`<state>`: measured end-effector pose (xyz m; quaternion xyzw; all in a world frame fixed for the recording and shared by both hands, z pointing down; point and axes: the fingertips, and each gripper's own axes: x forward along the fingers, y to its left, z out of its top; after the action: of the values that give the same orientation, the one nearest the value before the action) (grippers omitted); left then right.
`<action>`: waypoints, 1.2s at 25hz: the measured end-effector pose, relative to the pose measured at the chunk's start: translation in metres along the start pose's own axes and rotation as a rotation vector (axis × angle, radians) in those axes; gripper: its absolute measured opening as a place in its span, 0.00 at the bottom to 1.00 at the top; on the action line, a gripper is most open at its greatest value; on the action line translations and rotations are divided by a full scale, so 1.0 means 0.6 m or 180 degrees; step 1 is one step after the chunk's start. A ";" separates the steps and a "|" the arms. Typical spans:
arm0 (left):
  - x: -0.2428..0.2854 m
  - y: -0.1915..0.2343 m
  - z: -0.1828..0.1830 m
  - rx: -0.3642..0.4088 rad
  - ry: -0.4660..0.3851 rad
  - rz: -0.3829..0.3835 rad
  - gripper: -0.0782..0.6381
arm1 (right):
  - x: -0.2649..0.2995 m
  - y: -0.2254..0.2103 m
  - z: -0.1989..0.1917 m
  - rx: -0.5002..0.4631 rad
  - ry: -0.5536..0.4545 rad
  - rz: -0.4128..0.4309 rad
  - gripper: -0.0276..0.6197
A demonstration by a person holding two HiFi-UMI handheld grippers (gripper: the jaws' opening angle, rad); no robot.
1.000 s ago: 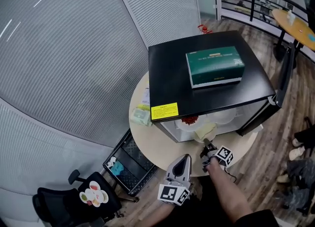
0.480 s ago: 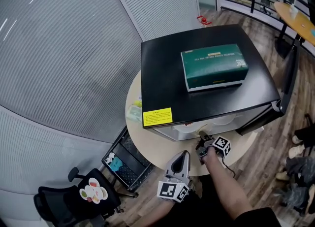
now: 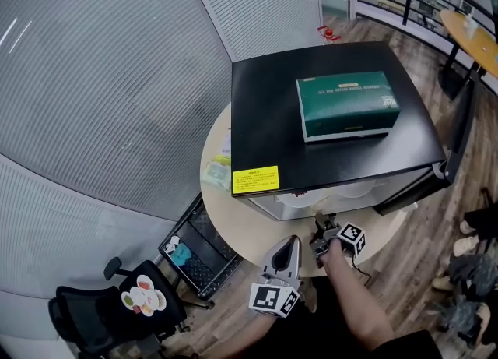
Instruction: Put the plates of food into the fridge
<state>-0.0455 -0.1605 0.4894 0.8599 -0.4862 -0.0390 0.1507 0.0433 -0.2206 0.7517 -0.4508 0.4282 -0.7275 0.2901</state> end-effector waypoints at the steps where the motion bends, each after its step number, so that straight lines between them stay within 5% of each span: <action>1: -0.002 -0.001 0.000 0.0001 -0.0006 -0.0009 0.11 | -0.006 -0.001 -0.006 -0.0041 0.0051 0.0011 0.21; 10: -0.059 -0.012 0.022 0.0070 -0.0089 -0.0076 0.11 | -0.120 0.071 -0.061 -0.1401 0.0079 0.0229 0.06; 22: -0.173 -0.051 0.075 0.0363 -0.0133 -0.0345 0.11 | -0.407 0.249 -0.154 -0.4419 -0.1118 0.0452 0.05; 26: -0.187 -0.067 0.116 0.0435 -0.0261 -0.0309 0.11 | -0.456 0.299 -0.171 -0.4845 -0.1359 0.0527 0.05; 30: -0.197 -0.095 0.106 0.0435 -0.0233 -0.0306 0.11 | -0.488 0.305 -0.171 -0.4844 -0.1447 0.0592 0.05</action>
<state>-0.0739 -0.0469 0.4027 0.8885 -0.4510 -0.0443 0.0718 0.0820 -0.0319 0.4472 -0.6248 0.7733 -0.0988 0.0425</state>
